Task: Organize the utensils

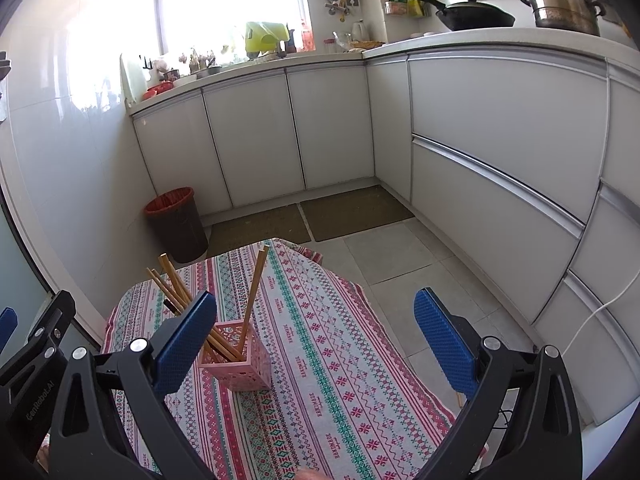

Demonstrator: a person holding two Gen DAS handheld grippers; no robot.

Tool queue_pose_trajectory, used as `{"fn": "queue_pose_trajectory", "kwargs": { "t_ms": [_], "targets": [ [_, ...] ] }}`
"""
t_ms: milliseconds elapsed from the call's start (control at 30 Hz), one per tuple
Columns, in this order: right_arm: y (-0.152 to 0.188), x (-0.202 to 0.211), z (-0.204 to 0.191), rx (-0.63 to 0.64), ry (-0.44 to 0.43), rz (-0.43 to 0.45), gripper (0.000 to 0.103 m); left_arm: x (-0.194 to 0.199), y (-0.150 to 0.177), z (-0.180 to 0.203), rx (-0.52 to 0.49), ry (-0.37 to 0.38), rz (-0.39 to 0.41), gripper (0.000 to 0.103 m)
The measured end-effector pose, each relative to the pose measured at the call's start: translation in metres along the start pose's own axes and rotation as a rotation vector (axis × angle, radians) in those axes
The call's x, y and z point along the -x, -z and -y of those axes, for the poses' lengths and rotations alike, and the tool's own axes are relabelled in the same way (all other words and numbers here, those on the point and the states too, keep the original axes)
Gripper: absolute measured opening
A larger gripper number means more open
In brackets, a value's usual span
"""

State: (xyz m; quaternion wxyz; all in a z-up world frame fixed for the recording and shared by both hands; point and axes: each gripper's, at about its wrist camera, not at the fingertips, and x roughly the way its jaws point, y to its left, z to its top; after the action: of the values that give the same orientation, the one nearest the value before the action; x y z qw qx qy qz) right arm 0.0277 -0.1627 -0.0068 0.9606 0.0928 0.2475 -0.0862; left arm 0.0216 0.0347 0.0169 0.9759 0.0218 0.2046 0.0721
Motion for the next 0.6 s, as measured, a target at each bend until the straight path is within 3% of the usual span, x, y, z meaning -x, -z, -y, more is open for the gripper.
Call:
{"fn": "queue_pose_trajectory", "kwargs": {
  "t_ms": [400,500,600],
  "targets": [
    [-0.0009,0.0005,0.0026,-0.003,0.001,-0.001,0.096,0.006,0.0018,0.0032,-0.014,0.016,0.031,0.09],
    [-0.0008,0.0017,0.0024,-0.003,0.001,0.003,0.096,0.0041,0.002,0.001,0.002,0.012,0.013,0.096],
    [-0.0002,0.0016,0.0031,-0.004,0.003,0.002,0.096,0.003,0.0023,-0.0006,0.017,0.011,0.007,0.096]
  ]
}}
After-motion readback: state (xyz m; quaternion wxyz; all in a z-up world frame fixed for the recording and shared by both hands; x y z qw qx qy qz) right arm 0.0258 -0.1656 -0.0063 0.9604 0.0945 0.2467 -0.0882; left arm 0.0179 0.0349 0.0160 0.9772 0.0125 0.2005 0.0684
